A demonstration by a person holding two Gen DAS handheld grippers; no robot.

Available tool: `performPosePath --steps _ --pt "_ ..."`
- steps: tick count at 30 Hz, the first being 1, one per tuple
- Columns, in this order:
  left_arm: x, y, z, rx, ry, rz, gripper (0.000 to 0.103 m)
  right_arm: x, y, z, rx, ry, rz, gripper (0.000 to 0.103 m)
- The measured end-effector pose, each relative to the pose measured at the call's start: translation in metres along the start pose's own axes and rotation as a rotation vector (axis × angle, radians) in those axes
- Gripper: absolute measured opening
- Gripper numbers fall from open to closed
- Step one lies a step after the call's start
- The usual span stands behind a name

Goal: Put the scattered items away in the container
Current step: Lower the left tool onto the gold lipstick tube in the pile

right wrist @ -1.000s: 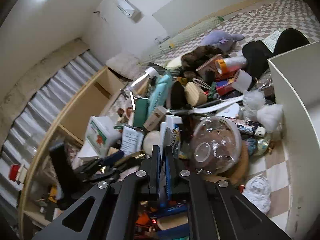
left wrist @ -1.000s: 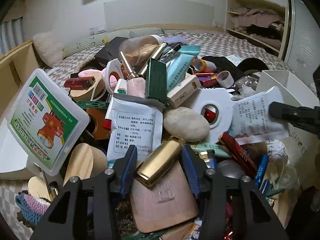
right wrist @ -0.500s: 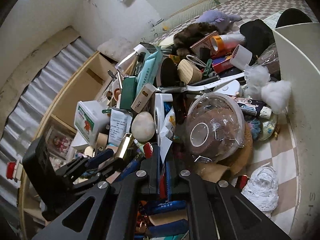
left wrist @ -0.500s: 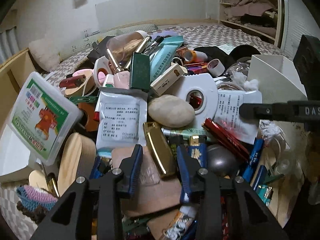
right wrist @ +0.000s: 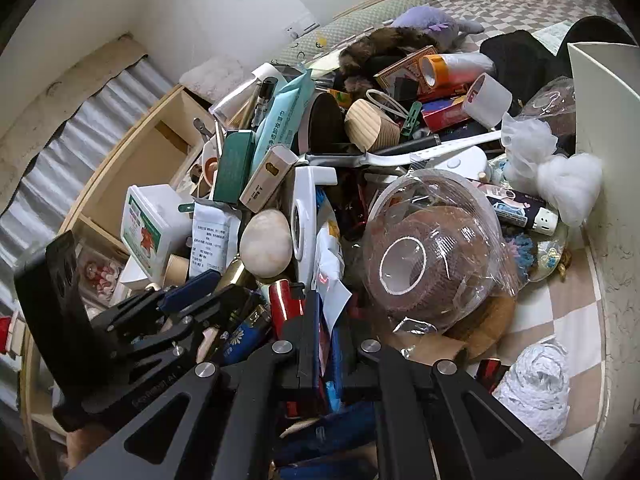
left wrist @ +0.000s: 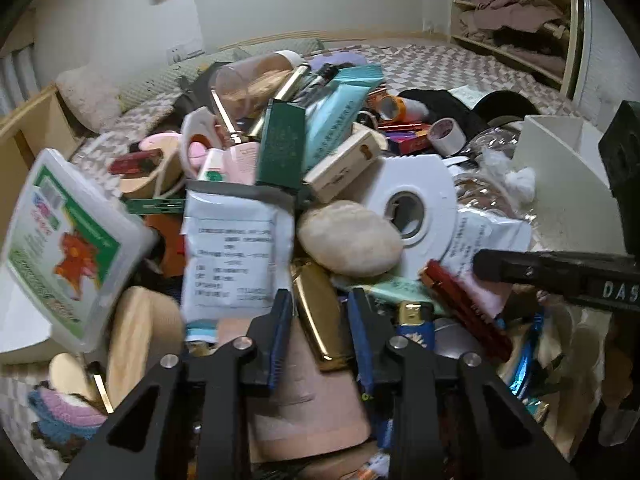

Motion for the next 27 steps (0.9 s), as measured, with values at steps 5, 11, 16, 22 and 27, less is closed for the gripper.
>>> performPosePath --steps 5,11,16,22,27 --pt "-0.006 -0.006 -0.004 0.070 0.099 0.006 0.028 -0.001 -0.002 0.004 0.020 0.016 -0.007 0.007" --pt "-0.003 -0.003 -0.017 0.052 0.051 0.026 0.028 -0.002 -0.002 0.003 0.023 0.015 -0.009 0.007" --pt "0.011 0.000 -0.008 0.090 0.010 0.017 0.028 -0.001 -0.001 0.003 0.024 0.017 -0.009 0.007" --pt "0.020 0.004 0.000 0.089 -0.019 -0.010 0.023 0.000 0.000 0.002 0.020 0.018 -0.009 0.007" --pt "0.018 0.005 -0.004 0.027 -0.028 -0.007 0.018 0.001 0.002 0.002 0.019 0.023 -0.002 0.007"
Point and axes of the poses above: each gripper's, at about its wrist camera, not at the fingertips, and x roughly the way its jaws point, z to its right, y to its top, the point moved 7 cm from there along x, roughly the way its jaws point, and after that the axes turned 4 degrees about -y, right-handed, at the moved point
